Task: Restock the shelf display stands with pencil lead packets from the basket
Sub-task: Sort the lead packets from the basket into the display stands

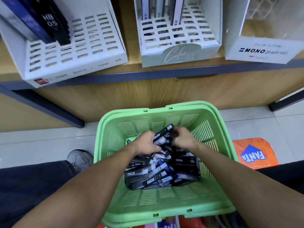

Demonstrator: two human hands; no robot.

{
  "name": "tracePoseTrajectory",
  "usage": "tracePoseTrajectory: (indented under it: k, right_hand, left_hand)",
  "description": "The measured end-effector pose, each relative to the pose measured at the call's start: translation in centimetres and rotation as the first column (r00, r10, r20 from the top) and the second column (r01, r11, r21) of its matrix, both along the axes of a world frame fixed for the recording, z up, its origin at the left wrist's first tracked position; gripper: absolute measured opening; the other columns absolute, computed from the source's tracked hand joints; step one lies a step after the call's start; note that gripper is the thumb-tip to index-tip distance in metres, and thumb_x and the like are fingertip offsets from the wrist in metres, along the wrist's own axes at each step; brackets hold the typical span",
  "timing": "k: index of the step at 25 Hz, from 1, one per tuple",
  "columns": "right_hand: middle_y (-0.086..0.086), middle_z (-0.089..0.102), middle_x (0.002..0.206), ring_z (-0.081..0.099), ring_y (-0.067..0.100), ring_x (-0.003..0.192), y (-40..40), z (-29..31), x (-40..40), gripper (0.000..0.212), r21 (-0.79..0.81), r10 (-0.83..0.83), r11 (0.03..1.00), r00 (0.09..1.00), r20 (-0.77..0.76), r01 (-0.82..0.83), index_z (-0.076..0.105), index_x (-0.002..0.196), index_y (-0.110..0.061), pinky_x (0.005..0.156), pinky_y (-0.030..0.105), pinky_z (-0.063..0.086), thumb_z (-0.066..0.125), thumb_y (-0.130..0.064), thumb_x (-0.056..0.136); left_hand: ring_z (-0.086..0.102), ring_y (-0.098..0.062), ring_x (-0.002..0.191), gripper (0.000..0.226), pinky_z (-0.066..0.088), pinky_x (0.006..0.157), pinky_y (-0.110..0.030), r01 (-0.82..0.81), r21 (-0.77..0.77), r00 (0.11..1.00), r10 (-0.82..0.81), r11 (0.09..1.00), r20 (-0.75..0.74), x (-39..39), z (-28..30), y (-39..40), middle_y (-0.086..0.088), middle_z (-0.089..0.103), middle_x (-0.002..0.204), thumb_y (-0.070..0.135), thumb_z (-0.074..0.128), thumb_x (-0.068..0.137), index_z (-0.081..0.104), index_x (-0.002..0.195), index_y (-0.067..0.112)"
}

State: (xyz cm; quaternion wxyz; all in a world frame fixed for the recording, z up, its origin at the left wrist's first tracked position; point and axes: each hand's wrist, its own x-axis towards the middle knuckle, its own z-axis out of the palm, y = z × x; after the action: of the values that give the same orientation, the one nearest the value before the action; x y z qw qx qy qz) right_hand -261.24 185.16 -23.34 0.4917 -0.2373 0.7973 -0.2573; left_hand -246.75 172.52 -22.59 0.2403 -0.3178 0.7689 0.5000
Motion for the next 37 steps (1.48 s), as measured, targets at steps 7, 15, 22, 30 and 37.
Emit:
tracePoseTrajectory:
  k: [7, 15, 22, 30, 37]
  right_hand:
    - [0.016, 0.076, 0.103, 0.073, 0.032, 0.099, 0.5, 6.5, -0.3, 0.044, -0.142, 0.021, 0.989, 0.939, 0.342, 0.029, 0.067, 0.115, -0.007, 0.092, 0.042, 0.059, 0.068, 0.019, 0.079]
    - [0.014, 0.074, 0.096, 0.070, 0.021, 0.080, 0.4, 11.4, -0.7, 0.031, -0.238, 0.046, 0.971, 0.967, 0.251, 0.016, 0.066, 0.114, 0.002, 0.082, 0.033, 0.060, 0.055, 0.018, 0.090]
    - [0.027, 0.072, 0.094, 0.062, 0.024, 0.080, -0.6, 15.0, -0.5, 0.022, -0.252, 0.158, 0.955, 0.987, -0.016, -0.157, 0.072, 0.099, 0.004, 0.070, 0.033, 0.051, 0.060, 0.015, 0.084]
    - [0.007, 0.063, 0.129, 0.065, 0.026, 0.110, -1.3, 19.6, -0.3, 0.074, -0.337, 0.293, 0.873, 0.932, -0.214, -0.352, 0.046, 0.148, -0.016, 0.081, 0.020, 0.054, 0.048, 0.020, 0.083]
    - [0.013, 0.073, 0.110, 0.068, 0.019, 0.100, -1.1, 19.5, -0.6, 0.042, -0.408, 0.197, 0.888, 0.977, -0.080, -0.212, 0.067, 0.126, -0.008, 0.082, 0.021, 0.056, 0.057, 0.010, 0.090]
  left_hand:
    - [0.069, -0.029, 0.082, 0.029, 0.060, 0.070, -0.039, -0.295, 0.432, 0.952, 0.302, 0.852, 0.054, 0.9, 5.2, 1.1, -0.018, 0.072, 0.097, 0.001, 0.066, 0.087, 0.056, 0.114, 0.000]
    - [0.071, -0.029, 0.086, 0.057, 0.062, 0.068, -0.038, -0.383, 0.628, 0.904, 0.416, 0.677, 0.102, 1.7, 8.4, 2.3, -0.022, 0.068, 0.106, -0.007, 0.071, 0.082, 0.042, 0.129, 0.006]
    - [0.062, -0.019, 0.066, 0.034, 0.046, 0.045, -0.020, -0.326, 0.662, 0.884, 0.467, 0.675, -0.041, 1.2, 10.9, 2.2, -0.014, 0.070, 0.082, -0.010, 0.068, 0.082, 0.053, 0.112, -0.002]
    - [0.063, -0.022, 0.066, 0.055, 0.046, 0.044, -0.020, -0.382, 0.684, 0.849, 0.528, 0.621, -0.005, 1.6, 12.6, 2.1, -0.017, 0.068, 0.078, -0.012, 0.069, 0.079, 0.038, 0.119, 0.007]
    - [0.068, -0.026, 0.078, 0.056, 0.055, 0.055, -0.028, -0.322, 0.663, 0.894, 0.448, 0.676, -0.022, 2.2, 13.2, 1.6, -0.015, 0.071, 0.089, -0.009, 0.073, 0.079, 0.049, 0.130, -0.004]
